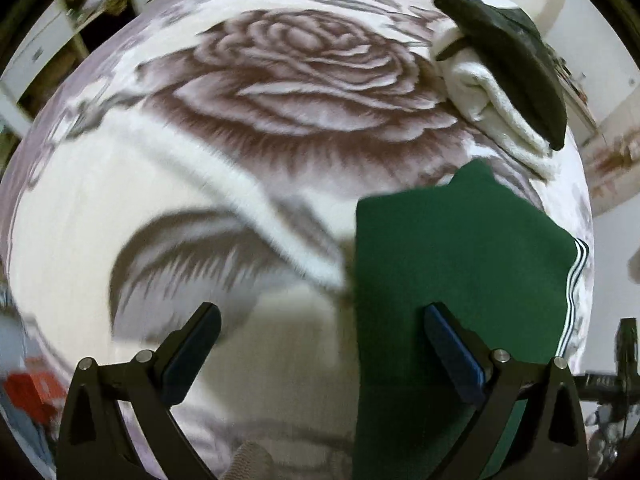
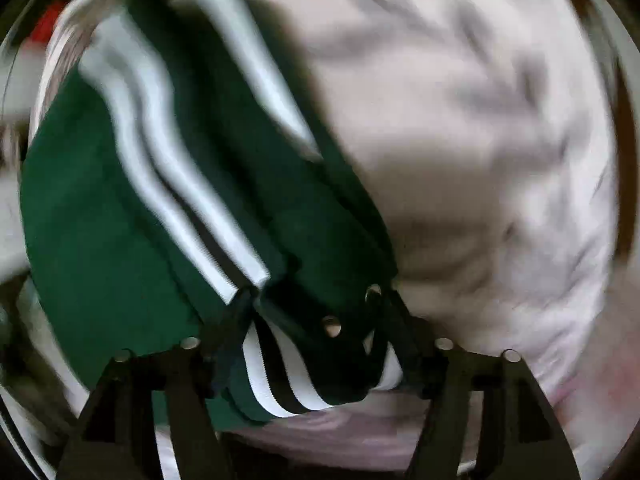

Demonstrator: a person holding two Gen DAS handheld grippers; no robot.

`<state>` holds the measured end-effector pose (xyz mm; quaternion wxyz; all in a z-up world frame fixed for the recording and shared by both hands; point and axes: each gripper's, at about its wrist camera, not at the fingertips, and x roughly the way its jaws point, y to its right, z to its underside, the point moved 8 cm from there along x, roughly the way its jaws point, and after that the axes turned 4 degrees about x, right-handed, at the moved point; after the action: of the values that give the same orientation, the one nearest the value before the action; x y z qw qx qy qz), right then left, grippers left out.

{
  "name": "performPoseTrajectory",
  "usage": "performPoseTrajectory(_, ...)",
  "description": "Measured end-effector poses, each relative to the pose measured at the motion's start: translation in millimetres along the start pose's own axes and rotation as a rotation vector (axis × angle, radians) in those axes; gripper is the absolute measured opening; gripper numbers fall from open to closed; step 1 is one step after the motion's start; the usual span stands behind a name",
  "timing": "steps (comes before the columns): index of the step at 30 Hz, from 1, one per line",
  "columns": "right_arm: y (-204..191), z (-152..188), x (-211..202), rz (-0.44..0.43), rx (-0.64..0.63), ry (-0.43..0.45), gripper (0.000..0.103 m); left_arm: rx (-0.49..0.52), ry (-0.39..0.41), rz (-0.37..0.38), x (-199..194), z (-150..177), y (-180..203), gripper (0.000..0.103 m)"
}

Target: Fold large clothes

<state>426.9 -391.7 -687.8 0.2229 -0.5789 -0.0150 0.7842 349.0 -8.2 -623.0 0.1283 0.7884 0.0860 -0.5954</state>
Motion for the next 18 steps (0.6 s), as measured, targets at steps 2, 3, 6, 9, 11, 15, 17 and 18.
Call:
performPoseTrajectory(2,-2,-4,-15,-0.054,0.018,0.009,0.069,-0.021,-0.01,0.014,-10,19,-4,0.103)
performPoseTrajectory(3,-3,-7,-27,-0.058,-0.003,0.048,0.069,-0.025,-0.019,0.023,-13,27,-4,0.103)
performPoseTrajectory(6,-9,-19,-52,-0.107,-0.096,0.131,0.073,-0.037,-0.059,0.071,-12,50,3,0.103)
performPoseTrajectory(9,-22,-37,-33,-0.223,-0.202,0.061,0.088,-0.082,-0.081,0.155,-2,62,12,0.103)
performPoseTrajectory(11,-23,-54,-7,-0.282,-0.211,0.012,0.096,-0.129,-0.067,0.21,2,62,14,0.103)
performPoseTrajectory(15,-28,-73,31,-0.386,-0.229,-0.108,0.103,-0.196,-0.065,0.327,12,59,12,0.103)
performPoseTrajectory(17,-36,-73,29,-0.445,-0.249,-0.157,0.103,-0.211,-0.072,0.366,15,59,11,0.103)
performPoseTrajectory(18,-41,-69,26,-0.501,-0.259,-0.187,0.103,-0.206,-0.073,0.369,15,59,11,0.103)
